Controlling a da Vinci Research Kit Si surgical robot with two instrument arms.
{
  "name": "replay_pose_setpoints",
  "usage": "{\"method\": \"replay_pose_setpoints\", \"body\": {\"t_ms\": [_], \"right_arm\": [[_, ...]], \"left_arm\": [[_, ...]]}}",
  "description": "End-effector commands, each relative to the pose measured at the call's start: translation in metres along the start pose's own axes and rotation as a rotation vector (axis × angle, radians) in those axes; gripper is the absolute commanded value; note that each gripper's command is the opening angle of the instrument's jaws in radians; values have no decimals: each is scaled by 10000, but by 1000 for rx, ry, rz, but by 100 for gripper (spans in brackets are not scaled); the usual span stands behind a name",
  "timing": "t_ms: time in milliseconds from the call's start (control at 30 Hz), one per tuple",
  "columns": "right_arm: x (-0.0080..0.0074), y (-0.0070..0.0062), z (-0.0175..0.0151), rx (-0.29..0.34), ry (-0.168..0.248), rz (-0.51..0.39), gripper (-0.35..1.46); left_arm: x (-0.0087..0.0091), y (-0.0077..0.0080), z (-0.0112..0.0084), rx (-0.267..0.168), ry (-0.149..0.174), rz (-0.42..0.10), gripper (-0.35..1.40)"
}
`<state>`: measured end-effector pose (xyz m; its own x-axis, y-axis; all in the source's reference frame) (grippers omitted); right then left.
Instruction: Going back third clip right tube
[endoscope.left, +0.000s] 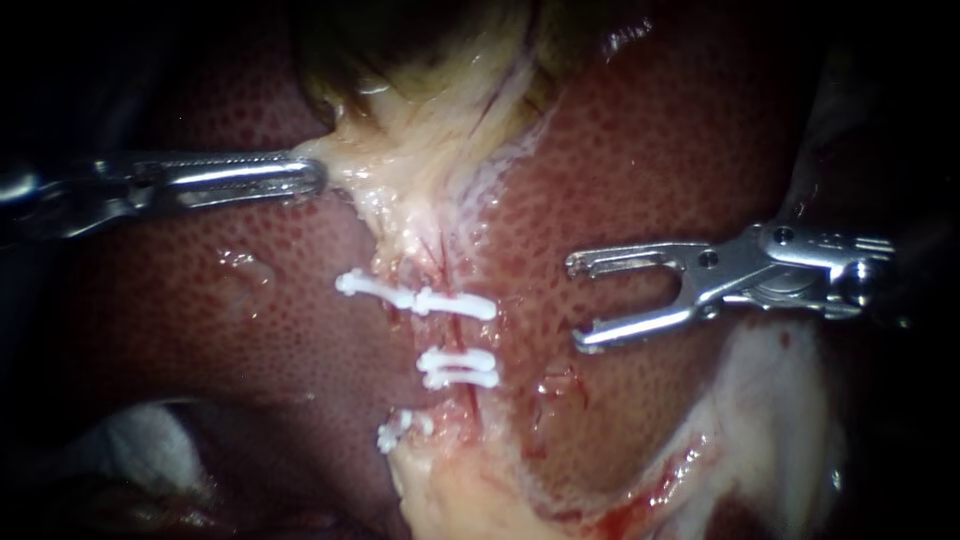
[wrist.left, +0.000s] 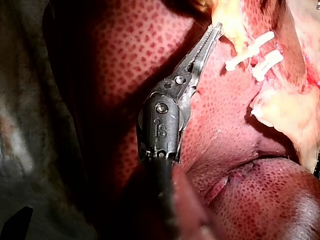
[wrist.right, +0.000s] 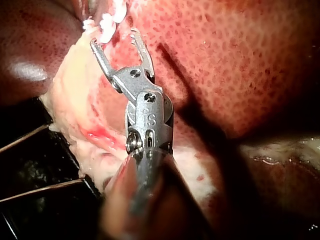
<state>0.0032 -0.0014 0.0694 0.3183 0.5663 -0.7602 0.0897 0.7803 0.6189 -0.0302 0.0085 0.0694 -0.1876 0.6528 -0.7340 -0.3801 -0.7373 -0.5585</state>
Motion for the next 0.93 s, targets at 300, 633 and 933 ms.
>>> {"method": "replay_pose_setpoints", "body": {"t_ms": [300, 633, 933], "right_arm": [[1, -2, -1, 2, 0, 0, 49], [2, -3, -1, 2, 0, 0, 49], [2, -3, -1, 2, 0, 0, 49]], "left_arm": [[-23, 7, 62, -28, -29, 2, -35], [-34, 15, 87, -45, -43, 1, -35], [-33, 15, 86, -46, -43, 2, -35]]}}
